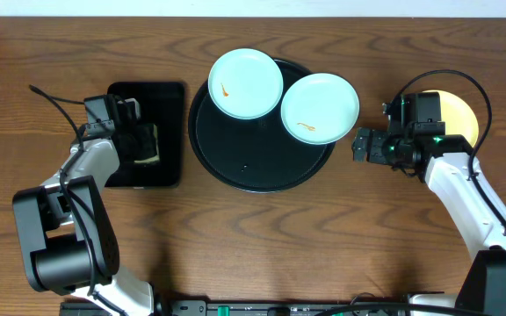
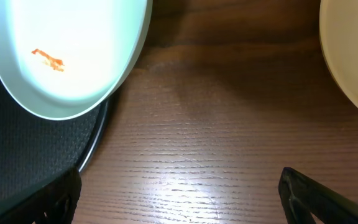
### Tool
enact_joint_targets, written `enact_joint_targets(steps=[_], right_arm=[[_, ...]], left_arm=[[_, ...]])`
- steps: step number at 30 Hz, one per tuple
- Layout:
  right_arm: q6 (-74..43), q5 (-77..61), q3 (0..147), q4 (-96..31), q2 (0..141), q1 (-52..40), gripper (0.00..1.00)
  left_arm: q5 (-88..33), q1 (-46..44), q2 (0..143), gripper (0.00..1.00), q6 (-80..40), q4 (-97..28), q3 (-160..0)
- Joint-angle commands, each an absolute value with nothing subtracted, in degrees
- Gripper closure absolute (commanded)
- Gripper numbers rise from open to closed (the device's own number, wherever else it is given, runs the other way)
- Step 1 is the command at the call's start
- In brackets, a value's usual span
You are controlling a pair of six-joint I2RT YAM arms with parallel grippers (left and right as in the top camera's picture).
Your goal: Clean dirty plates on tray and stack at the side
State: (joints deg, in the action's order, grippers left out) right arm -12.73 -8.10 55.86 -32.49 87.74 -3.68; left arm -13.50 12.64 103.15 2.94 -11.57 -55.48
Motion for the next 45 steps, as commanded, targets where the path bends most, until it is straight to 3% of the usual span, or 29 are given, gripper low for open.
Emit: enact_joint_targets(steps=[1, 5, 7, 13, 17, 19, 26, 37, 45], right_arm=[[-12.8, -7.97, 55.9, -32.34, 87.88, -3.95, 0.01], [-12.49, -7.84, 55.92, -31.88, 87.85, -3.95, 0.01], [-10.79, -7.75, 55.96, -31.68, 87.64, -3.92, 0.01], [-5.96, -7.77, 57.25, -32.34, 83.61, -3.95, 0.13], [-5.48, -7.99, 59.0, -31.94, 81.67, -3.95, 0.11], [-5.41, -7.97, 59.9, -31.51, 81.67, -3.95, 0.01], [0.32, -7.97, 59.94, -24.56, 85.47, -3.95, 0.01], [0.3, -7.97, 59.92, -17.15, 98.37, -3.95, 0.14], [1.67, -7.92, 59.92, -3.77, 101.56, -3.57, 0.1]], left_arm=[[-12.62, 12.47, 102.85, 0.67, 3.2, -11.22, -54.57], [-12.6, 12.58, 101.69, 0.79, 3.18, -11.05, -55.09], [-12.62, 12.58, 100.14, 0.92, 3.18, -11.05, -55.33], [-12.62, 12.58, 92.58, 0.92, 1.76, -11.09, -55.44], [-13.58, 12.58, 89.08, 0.92, -0.8, -13.26, -55.44], [-15.0, 12.58, 88.62, 0.92, -0.97, -15.97, -55.44], [-15.07, 12.56, 89.32, 0.92, -1.21, -18.46, -55.42], [-15.88, 12.45, 89.36, 0.92, -1.19, -19.07, -55.42], [-15.88, 12.45, 89.38, 0.92, -1.19, -19.25, -55.42]])
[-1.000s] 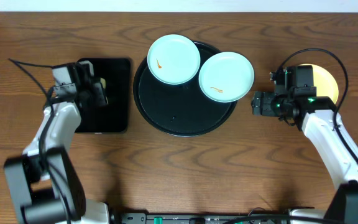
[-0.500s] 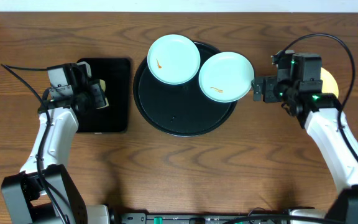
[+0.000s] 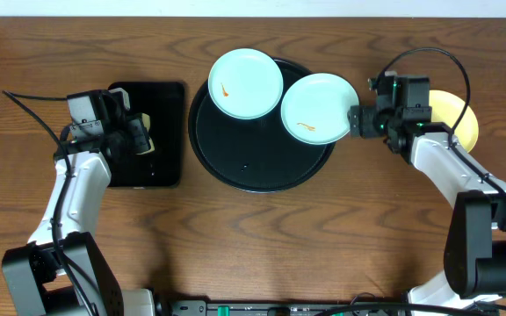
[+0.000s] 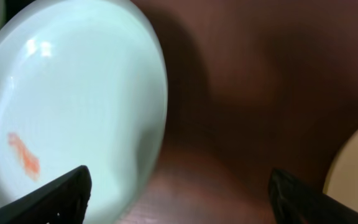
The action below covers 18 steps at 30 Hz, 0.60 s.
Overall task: Clean dirty plates on tray and stack at the side
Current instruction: 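Reach the right gripper to the rim of the right light-green plate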
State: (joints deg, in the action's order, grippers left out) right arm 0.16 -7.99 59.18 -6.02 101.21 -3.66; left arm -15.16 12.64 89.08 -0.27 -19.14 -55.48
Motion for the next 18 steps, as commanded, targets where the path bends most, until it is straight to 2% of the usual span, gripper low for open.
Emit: enact_joint_targets(steps=[1, 2, 4, 6, 12, 18], right_arm=[[1.85, -7.99, 59.92, -1.56, 101.56, -3.33, 0.09], [2.13, -8.62, 59.94, -0.05, 101.56, -3.25, 0.05], [5.52, -13.58, 60.73, 0.34, 101.6, -2.9, 0.06], [6.98, -16.58, 64.05, -3.66, 101.95, -2.68, 0.01], [14.79, -12.12, 89.67, -32.95, 104.81, -2.76, 0.01], [20.36, -10.33, 106.08, -47.94, 114.45, -2.76, 0.01]], left_arm=[[-15.88, 12.45, 89.38, 0.92, -1.19, -19.27, -55.4], [-15.88, 12.45, 89.38, 0.92, -1.19, -19.25, -55.37], [-15.88, 12.45, 89.38, 0.92, -1.19, -19.27, -55.35], [-15.86, 12.45, 89.49, 0.92, -1.19, -19.25, -55.35], [-15.86, 12.45, 89.69, 0.92, -1.17, -19.25, -55.35], [-15.86, 12.45, 89.69, 0.91, -1.17, -19.51, -55.35]])
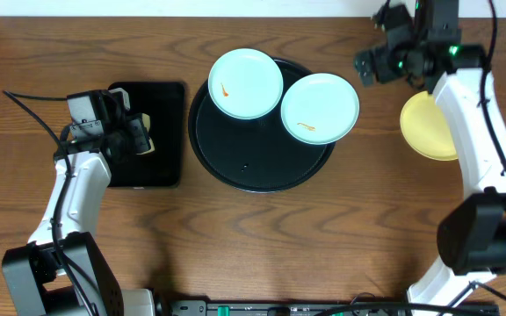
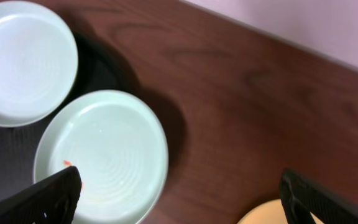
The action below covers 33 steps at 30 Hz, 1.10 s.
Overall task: Clean dirty plates on tray and stack at the side
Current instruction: 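Reach the right gripper to the rim of the right light-green plate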
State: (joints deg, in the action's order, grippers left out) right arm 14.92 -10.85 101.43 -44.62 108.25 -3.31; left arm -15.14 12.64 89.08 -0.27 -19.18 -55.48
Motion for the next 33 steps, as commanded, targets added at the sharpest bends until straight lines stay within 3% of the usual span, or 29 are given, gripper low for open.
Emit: enact_joint_targets(steps=[1, 2, 8, 18, 22, 26, 33], right_arm=[[21.63, -11.7, 107.0, -48.42, 116.22, -2.83, 0.01], [22.65, -12.8, 107.44, -48.18, 117.8, -2.94, 0.03], [25.71, -16.08, 107.46, -41.45, 125.54, -3.36, 0.45], [29.43, -21.28, 107.28, -41.43, 129.12, -4.12, 0.5], [29.45, -20.95, 106.1, -42.7, 129.75, -4.32, 0.62], [29.43, -20.8, 105.8, -43.57, 130.43, -4.03, 0.67], [29.43, -18.48, 105.3, -45.5, 130.43, -4.05, 0.66]], left_arm=[[-15.86, 12.45, 89.69, 0.91, -1.19, -19.66, -55.35], [-15.88, 12.45, 89.69, 0.91, -1.17, -19.7, -55.35], [-15.86, 12.45, 89.69, 0.91, -1.17, -20.14, -55.35], [-15.86, 12.45, 89.71, 0.87, -1.17, -20.12, -55.35], [-15.86, 12.45, 89.71, 0.87, -1.17, -20.12, -55.35], [-15.86, 12.45, 89.71, 0.86, -1.17, -20.12, -55.35], [-15.86, 12.45, 89.71, 0.86, -1.17, -20.16, -55.35]])
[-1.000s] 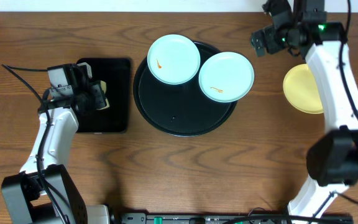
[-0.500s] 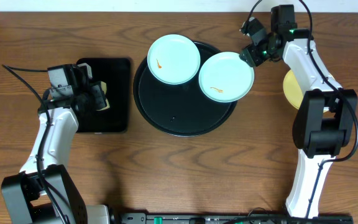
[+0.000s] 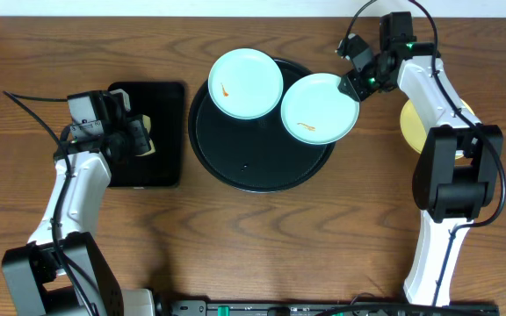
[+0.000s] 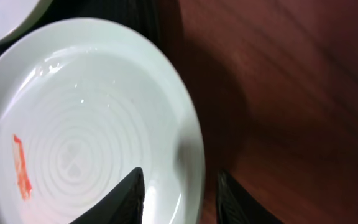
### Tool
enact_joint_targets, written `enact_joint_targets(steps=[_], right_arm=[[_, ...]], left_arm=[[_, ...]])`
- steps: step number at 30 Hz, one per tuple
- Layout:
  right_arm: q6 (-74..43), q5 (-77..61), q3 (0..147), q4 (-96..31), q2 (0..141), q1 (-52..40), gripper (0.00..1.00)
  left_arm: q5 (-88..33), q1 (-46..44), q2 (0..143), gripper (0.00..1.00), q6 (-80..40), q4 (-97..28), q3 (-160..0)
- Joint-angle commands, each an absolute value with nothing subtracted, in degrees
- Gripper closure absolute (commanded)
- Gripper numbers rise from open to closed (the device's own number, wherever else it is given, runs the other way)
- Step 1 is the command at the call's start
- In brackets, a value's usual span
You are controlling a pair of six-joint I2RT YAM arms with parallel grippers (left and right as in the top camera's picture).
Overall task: Clean dirty plates on tray and stack at the side
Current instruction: 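Reach the right gripper to the rim of the right light-green plate, then grasp the light-green plate rim with the right gripper and tilt it up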
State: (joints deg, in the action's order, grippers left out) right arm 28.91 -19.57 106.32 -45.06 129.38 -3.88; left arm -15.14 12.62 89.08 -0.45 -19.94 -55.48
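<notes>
Two pale plates lie on the round black tray (image 3: 253, 167). Both carry an orange smear: the left plate (image 3: 246, 83) and the right plate (image 3: 320, 107) (image 4: 86, 124). My right gripper (image 3: 351, 85) (image 4: 180, 173) is at the right plate's far right rim. One finger is over the inside and one outside, with gaps showing on both sides, so it is open. My left gripper (image 3: 140, 140) is shut on a pale sponge (image 3: 149, 140) over the black rectangular mat (image 3: 161, 96).
A yellow plate (image 3: 411, 132) lies on the table right of the tray, partly under my right arm. The left plate's edge shows at the top left of the right wrist view. Bare wood surrounds the tray.
My right gripper was high over the table's back edge with its jaws wide. Now it is down at the right plate's rim with the jaws narrowed around it. The left arm has not moved.
At first my right gripper was low on the wood between the tray and the yellow plate, and the left was at the sponge on the mat. Then the right was by the right plate's edge. Then it stood high at the back. Now it straddles that rim.
</notes>
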Motion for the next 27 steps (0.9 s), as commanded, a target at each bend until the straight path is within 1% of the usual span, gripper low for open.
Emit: enact_joint_targets(steps=[1, 3, 7, 9, 18, 22, 24, 25, 27], right_arm=[[29.43, -17.76, 105.19, -45.89, 130.45, -4.05, 0.67], [29.41, -16.73, 105.12, -46.85, 130.45, -4.05, 0.7], [29.19, -16.73, 105.1, -47.53, 130.45, -4.05, 0.8], [29.19, -16.91, 105.1, -47.53, 130.45, -4.19, 0.84], [27.09, -15.84, 105.1, -50.63, 130.41, -4.47, 0.86], [22.2, -15.14, 105.1, -52.77, 130.41, -4.47, 0.88], [18.02, -14.96, 105.1, -53.15, 130.41, -4.47, 0.93], [16.12, -14.98, 105.1, -53.45, 130.41, -4.47, 0.99], [12.75, -14.98, 105.1, -54.52, 130.41, -4.49, 0.99]], left_arm=[[-15.86, 12.45, 89.71, 0.86, -1.17, -20.16, -55.35], [-15.86, 12.45, 89.71, 0.86, -1.17, -20.18, -55.35], [-15.86, 12.45, 89.71, 0.86, -1.17, -20.16, -55.35], [-15.84, 12.45, 89.71, 0.86, -1.17, -20.16, -55.35], [-15.84, 12.47, 89.71, 0.86, -1.15, -20.1, -55.35], [-15.84, 12.47, 89.71, 0.86, -1.15, -20.1, -55.35], [-15.84, 12.47, 89.71, 0.86, -1.17, -20.1, -55.35], [-15.84, 12.47, 89.71, 0.86, -1.17, -20.1, -55.35], [-15.84, 12.45, 89.71, 0.86, -1.17, -20.12, -55.35]])
